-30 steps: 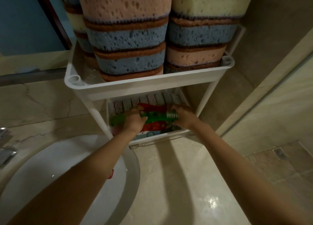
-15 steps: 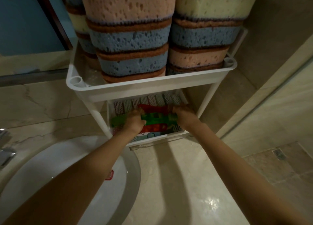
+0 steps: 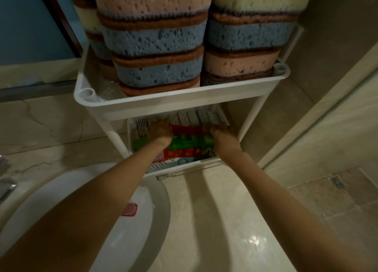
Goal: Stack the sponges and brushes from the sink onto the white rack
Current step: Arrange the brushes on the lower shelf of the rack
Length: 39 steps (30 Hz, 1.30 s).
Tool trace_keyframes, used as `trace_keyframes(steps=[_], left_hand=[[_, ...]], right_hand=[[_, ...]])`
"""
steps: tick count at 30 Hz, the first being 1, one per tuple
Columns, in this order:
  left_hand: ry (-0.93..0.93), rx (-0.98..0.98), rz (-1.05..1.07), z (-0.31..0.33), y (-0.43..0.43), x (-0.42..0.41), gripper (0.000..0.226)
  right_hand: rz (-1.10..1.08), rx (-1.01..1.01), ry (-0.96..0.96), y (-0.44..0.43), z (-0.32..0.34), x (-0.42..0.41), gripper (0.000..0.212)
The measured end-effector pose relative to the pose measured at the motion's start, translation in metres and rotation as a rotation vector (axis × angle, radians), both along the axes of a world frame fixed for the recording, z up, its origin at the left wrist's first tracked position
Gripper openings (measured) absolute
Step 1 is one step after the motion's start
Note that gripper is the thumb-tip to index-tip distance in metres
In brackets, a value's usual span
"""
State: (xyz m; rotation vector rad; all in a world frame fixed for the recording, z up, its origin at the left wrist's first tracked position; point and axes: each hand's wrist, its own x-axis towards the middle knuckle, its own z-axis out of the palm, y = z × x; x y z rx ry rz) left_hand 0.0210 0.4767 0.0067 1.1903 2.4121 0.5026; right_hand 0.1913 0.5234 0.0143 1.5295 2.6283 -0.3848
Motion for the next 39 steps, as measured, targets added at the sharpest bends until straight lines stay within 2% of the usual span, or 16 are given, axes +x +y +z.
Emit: trace_keyframes(steps=[4, 9, 15, 21, 24, 32, 39], left_hand=[[-0.011, -0.019, -0.006, 0.0, -0.005, -0.002, 0.031], [-0.011, -0.059, -0.095, -0.007, -0.009, -0.005, 0.026], [-0.072, -0.018, -0.128, -0.014, -0.017, -0.011, 0.025], [-0.029, -0.008, -0.132, -0.011, -0.022, -0.011, 0.026], [-0.089, 0.045, -0.131, -0.007, -0.026, -0.011, 0.025], [-0.072, -0.002, -0.135, -0.007, -0.036, -0.01, 0.045], [-0.04, 0.043, -0.132, 0.0, -0.043, -0.003, 0.038]], right_hand=[[0.062, 0.047, 0.081, -0.012, 0.002, -0.006, 0.057], [0.286, 0.078, 0.103, -0.026, -0.01, -0.02, 0.042], [0.239, 0.068, 0.118, -0.025, -0.026, -0.015, 0.037], [0.22, 0.08, 0.177, -0.024, -0.028, -0.015, 0.036], [0.206, 0.074, 0.226, -0.023, -0.027, -0.014, 0.035], [0.192, 0.073, 0.269, -0.025, -0.026, -0.012, 0.028], [0.204, 0.258, 0.417, -0.045, -0.027, -0.016, 0.023]])
